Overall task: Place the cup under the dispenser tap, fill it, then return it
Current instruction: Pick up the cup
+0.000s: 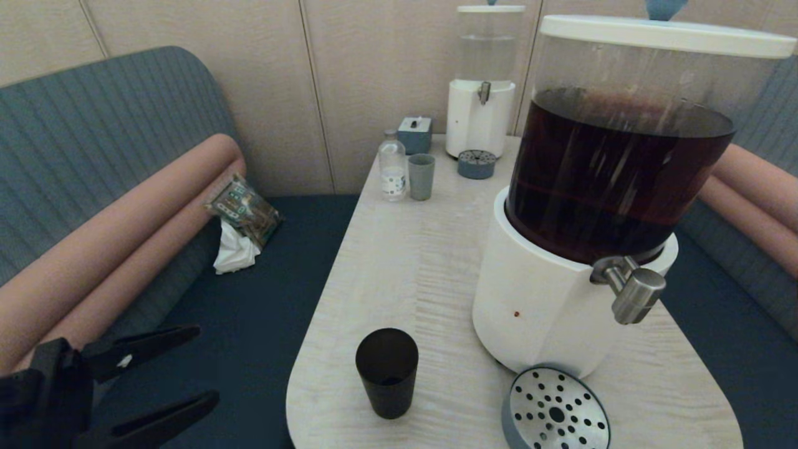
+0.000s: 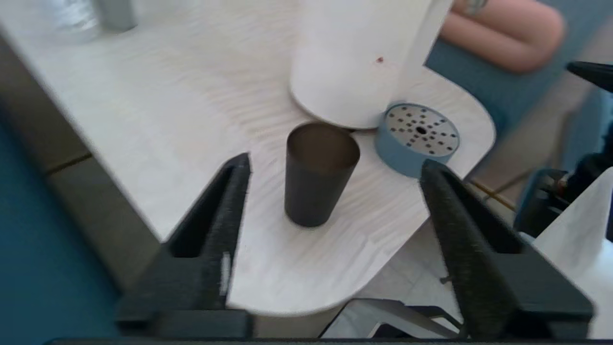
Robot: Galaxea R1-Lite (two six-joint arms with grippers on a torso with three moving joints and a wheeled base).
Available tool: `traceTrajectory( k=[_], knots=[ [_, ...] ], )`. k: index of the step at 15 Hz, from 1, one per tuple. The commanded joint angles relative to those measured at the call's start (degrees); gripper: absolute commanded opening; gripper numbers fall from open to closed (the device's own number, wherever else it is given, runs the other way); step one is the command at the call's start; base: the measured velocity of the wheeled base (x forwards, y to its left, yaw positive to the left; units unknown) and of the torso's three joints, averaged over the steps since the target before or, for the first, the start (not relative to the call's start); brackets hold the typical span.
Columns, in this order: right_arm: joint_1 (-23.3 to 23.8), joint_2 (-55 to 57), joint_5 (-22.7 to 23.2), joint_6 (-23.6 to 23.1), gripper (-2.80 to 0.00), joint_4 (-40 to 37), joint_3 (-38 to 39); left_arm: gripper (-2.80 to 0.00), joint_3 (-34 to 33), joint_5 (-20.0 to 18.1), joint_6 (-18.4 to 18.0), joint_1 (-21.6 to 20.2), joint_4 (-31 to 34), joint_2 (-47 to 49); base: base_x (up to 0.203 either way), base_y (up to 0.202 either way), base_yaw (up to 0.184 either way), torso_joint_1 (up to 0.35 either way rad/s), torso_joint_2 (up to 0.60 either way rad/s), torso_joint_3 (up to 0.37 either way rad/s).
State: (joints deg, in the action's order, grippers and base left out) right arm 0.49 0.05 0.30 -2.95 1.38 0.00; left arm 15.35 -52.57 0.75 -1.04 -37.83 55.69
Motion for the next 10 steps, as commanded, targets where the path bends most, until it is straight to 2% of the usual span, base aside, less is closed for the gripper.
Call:
traceTrajectory(
  k=[1, 3, 4, 6, 8, 10],
  knots=[
    [-0.05, 0.04, 0.05, -0.04, -2.8, 0.12, 0.35, 0.0, 0.35, -1.12, 0.0, -0.02, -4.02, 7.43, 0.0, 0.0, 0.0, 0.0, 0.0, 0.0],
    [0.04, 0.04, 0.05, 0.05, -2.8, 0.2, 0.35, 0.0, 0.76, -1.87, -0.32, -0.02, -8.5, 12.57, 0.0, 0.0, 0.0, 0.0, 0.0, 0.0],
    [0.04, 0.04, 0.05, 0.05, -2.8, 0.2, 0.35, 0.0, 0.42, -1.96, -2.0, -0.02, -9.33, 13.72, 0.0, 0.0, 0.0, 0.0, 0.0, 0.0],
    [0.0, 0.04, 0.05, 0.05, -2.8, 0.2, 0.35, 0.0, -2.41, -1.59, -8.52, -0.02, -9.44, 13.71, 0.0, 0.0, 0.0, 0.0, 0.0, 0.0],
    [0.01, 0.04, 0.05, -0.13, -2.8, 0.2, 0.35, 0.0, -4.36, -1.52, -10.59, -0.02, -9.97, 14.7, 0.0, 0.0, 0.0, 0.0, 0.0, 0.0],
    [0.04, 0.04, 0.05, -0.13, -2.8, 0.2, 0.35, 0.0, -6.64, -1.61, -12.39, -0.02, -13.43, 17.54, 0.0, 0.0, 0.0, 0.0, 0.0, 0.0]
  ],
)
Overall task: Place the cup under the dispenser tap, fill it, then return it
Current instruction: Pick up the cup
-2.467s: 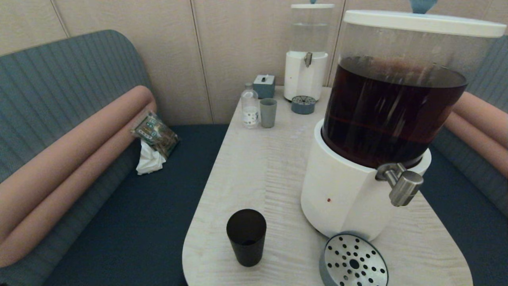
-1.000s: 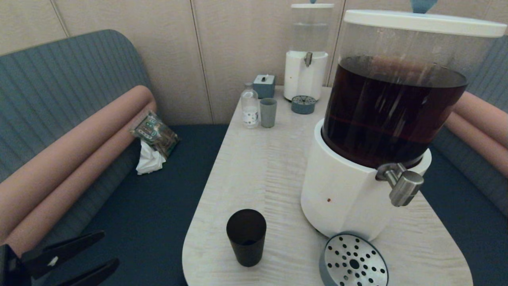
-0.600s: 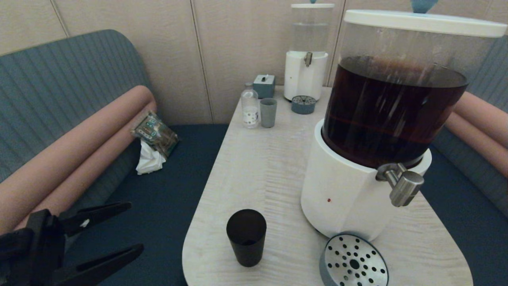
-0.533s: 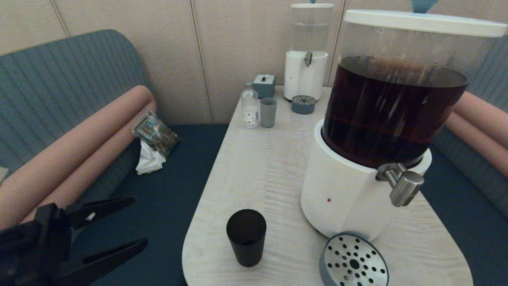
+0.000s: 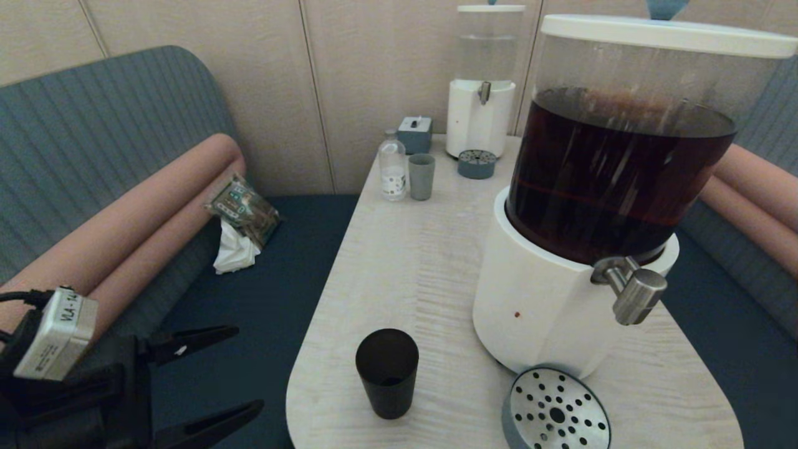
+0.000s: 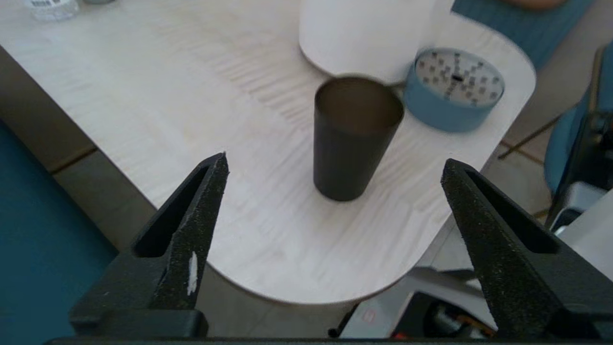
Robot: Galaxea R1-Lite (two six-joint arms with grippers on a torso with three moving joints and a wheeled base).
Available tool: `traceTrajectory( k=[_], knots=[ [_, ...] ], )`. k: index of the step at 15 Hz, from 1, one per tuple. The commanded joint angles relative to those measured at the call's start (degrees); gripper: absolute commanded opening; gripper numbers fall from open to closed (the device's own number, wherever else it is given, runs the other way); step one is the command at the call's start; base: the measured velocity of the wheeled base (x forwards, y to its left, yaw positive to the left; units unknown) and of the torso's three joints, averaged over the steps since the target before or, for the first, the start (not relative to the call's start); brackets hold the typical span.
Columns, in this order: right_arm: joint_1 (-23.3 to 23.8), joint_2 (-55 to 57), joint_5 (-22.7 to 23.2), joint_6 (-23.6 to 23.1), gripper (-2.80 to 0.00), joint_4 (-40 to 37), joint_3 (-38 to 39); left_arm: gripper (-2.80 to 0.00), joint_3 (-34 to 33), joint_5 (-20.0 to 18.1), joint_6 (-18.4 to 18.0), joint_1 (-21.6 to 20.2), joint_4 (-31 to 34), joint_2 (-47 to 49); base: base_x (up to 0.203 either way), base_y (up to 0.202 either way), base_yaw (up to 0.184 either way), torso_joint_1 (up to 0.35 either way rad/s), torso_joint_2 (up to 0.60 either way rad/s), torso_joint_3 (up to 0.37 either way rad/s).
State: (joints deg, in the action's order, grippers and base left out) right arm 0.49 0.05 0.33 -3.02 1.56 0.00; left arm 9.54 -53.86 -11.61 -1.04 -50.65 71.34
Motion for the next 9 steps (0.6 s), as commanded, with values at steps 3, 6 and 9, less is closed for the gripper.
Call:
traceTrajectory(
  k=[3, 6, 9],
  knots=[
    [0.0, 0.04, 0.02, 0.02, -2.8, 0.02, 0.35, 0.0, -1.12, -0.67, -1.44, 0.24, -10.77, 12.67, 0.0, 0.0, 0.0, 0.0, 0.0, 0.0],
    [-0.05, 0.04, 0.1, -0.05, -2.8, 0.02, 0.35, 0.0, -4.68, -2.2, -2.04, 2.37, -30.56, 25.99, 0.0, 0.0, 0.0, 0.0, 0.0, 0.0],
    [0.03, 0.04, 0.03, -0.05, -2.8, -0.06, 0.35, 0.0, -10.26, -6.85, -1.05, 4.67, -36.22, 34.52, 0.0, 0.0, 0.0, 0.0, 0.0, 0.0]
  ],
)
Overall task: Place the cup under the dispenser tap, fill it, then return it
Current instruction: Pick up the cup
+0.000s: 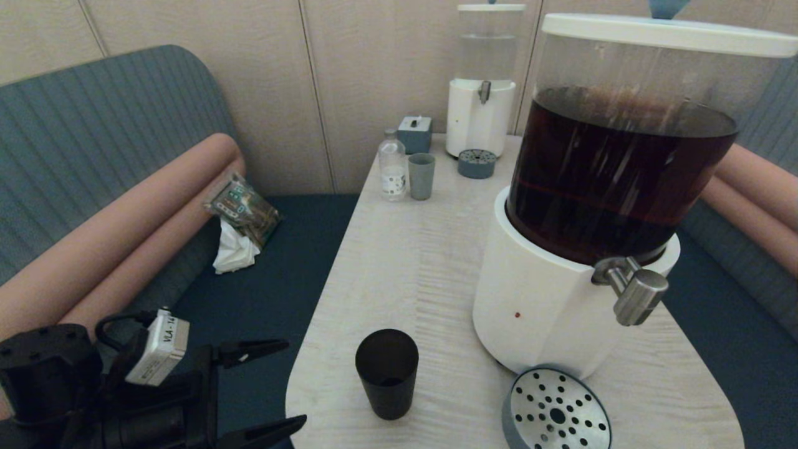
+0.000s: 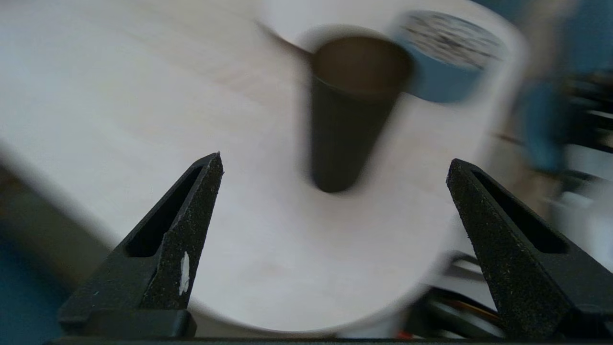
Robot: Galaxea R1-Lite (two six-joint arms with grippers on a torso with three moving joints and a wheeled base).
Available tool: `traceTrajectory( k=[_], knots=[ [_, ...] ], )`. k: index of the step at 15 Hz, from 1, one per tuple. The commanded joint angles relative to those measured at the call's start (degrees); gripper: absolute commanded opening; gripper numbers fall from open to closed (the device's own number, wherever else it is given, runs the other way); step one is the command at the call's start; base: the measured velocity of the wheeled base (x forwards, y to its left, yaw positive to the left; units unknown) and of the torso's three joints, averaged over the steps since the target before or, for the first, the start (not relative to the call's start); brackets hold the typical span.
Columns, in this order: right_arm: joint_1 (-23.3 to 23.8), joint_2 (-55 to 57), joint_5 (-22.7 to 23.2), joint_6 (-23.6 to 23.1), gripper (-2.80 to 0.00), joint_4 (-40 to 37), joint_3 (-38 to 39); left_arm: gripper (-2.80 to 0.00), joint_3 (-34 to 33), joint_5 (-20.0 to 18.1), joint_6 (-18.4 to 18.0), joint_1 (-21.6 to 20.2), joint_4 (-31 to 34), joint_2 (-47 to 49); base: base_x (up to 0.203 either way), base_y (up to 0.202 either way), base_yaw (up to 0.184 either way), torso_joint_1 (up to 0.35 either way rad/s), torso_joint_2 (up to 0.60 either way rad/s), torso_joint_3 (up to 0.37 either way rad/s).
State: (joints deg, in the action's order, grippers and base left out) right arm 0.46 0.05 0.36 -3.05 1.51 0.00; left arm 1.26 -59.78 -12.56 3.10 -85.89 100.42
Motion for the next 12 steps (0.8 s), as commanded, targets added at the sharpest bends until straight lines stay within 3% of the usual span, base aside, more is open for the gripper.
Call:
traceTrajectory(
  k=[1, 5, 12],
  knots=[
    [-0.02, 0.04, 0.06, -0.03, -2.8, -0.11, 0.35, 0.0, -2.95, -4.48, 0.21, 0.8, -1.5, 5.11, 0.0, 0.0, 0.0, 0.0, 0.0, 0.0],
    [0.06, 0.04, -0.01, -0.2, -2.8, -0.19, 0.26, 0.0, -2.8, -7.06, 0.08, 0.94, -1.77, 6.09, 0.0, 0.0, 0.0, 0.0, 0.0, 0.0],
    [-0.02, 0.04, 0.08, -1.08, -2.8, -0.02, 0.35, 0.0, 4.88, -5.97, -1.74, 2.3, -1.77, 12.42, 0.0, 0.0, 0.0, 0.0, 0.0, 0.0]
  ],
)
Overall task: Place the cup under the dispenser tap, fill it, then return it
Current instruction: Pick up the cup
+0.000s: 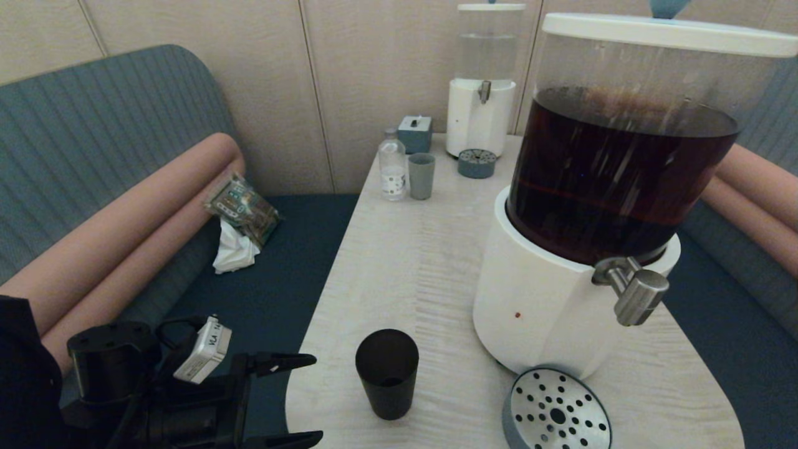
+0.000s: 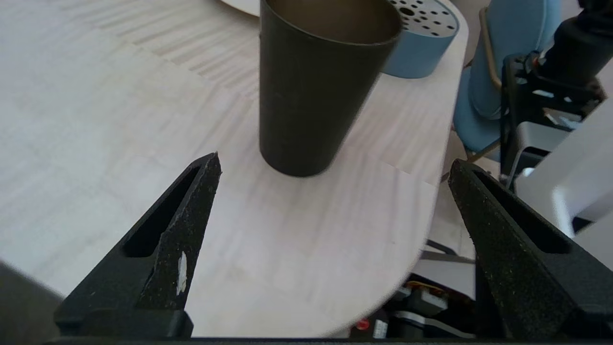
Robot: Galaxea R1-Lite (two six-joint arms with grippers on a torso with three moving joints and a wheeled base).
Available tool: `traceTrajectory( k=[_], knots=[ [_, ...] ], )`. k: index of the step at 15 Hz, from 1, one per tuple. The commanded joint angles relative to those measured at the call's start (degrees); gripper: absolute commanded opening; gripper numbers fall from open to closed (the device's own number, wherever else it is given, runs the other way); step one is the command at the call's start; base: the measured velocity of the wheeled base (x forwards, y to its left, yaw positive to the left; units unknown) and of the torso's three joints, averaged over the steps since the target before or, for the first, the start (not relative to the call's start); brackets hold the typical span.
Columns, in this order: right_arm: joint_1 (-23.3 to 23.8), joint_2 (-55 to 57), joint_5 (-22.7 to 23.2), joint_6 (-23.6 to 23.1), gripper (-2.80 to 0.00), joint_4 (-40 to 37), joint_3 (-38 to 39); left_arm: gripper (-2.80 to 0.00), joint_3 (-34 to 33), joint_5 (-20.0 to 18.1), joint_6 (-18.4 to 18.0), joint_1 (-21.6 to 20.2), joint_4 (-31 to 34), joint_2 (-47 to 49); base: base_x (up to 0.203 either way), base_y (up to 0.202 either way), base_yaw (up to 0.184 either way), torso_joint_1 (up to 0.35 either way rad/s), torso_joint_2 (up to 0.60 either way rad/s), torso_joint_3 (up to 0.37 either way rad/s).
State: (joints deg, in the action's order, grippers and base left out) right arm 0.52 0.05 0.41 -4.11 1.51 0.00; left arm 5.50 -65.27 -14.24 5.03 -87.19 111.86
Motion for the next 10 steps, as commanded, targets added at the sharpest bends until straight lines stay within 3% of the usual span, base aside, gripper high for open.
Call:
traceTrajectory(
  k=[1, 6, 10],
  knots=[
    [0.0, 0.04, 0.02, -0.03, -2.8, 0.07, 0.35, 0.0, 1.44, 0.53, -0.09, 1.29, -0.48, 1.15, 0.0, 0.0, 0.0, 0.0, 0.0, 0.0],
    [-0.07, 0.04, -0.06, 0.06, -2.8, -0.46, 0.53, 0.0, 3.88, 2.87, -0.18, 7.31, -0.48, 3.43, 0.0, 0.0, 0.0, 0.0, 0.0, 0.0],
    [-0.02, 0.04, -0.06, 0.06, -2.8, -0.46, 0.53, 0.0, 7.14, 4.88, -0.11, 8.03, -0.48, 5.64, 0.0, 0.0, 0.0, 0.0, 0.0, 0.0]
  ],
)
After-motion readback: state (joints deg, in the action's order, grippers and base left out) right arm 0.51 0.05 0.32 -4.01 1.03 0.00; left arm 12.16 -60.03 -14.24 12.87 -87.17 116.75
